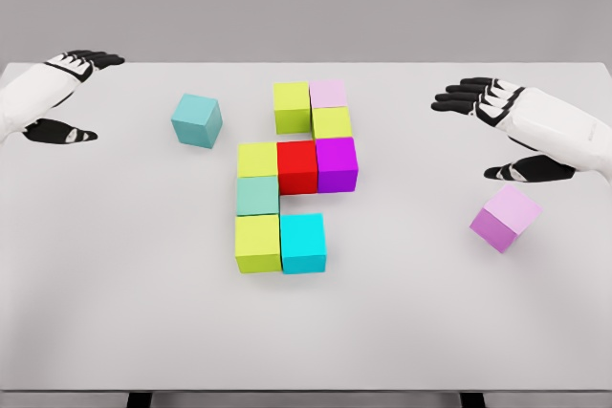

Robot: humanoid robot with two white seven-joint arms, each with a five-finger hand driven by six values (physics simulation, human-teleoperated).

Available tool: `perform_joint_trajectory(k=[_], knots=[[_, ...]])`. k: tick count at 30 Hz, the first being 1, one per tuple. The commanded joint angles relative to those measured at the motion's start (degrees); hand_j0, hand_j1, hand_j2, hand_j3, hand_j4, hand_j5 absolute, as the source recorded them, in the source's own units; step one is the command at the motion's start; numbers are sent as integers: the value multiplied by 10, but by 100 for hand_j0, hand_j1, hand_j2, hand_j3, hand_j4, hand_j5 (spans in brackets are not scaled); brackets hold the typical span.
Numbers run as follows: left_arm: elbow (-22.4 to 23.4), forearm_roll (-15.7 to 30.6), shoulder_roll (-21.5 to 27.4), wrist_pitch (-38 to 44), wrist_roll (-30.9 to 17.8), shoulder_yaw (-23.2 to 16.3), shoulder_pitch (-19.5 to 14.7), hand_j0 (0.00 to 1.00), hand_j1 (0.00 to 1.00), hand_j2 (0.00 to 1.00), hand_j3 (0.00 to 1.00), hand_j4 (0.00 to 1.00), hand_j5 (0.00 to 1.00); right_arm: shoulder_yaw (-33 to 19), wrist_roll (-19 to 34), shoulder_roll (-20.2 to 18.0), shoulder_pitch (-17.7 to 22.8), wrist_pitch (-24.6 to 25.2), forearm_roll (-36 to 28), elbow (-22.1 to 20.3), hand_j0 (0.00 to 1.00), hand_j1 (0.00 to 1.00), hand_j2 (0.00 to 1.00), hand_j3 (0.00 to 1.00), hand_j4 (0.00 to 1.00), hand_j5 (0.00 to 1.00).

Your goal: Assemble the squares on the desktop into the number 2

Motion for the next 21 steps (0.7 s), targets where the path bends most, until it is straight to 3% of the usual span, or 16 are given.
perform_joint_trajectory(k=[1,6,10,13,21], knots=[[0,1,-7,0,0,-3,0,100,100,100,100,100,100,-1,-1,0,0,1,0,0,100,100,100,100,100,100],[5,0,-13,0,0,-9,-1,100,100,100,100,100,100,0,-6,-2,4,1,-15,0,100,100,100,100,100,100],[13,-3,-23,0,0,-9,-5,100,100,100,100,100,100,-5,3,-7,37,1,-88,10,100,100,100,100,100,100],[13,-1,-28,0,0,-8,-10,100,100,100,100,100,100,-41,125,-7,37,1,-93,5,100,100,100,100,100,100],[14,-3,-37,0,0,-5,-18,100,100,100,100,100,100,-73,147,-6,27,1,-35,-4,100,100,100,100,100,100]])
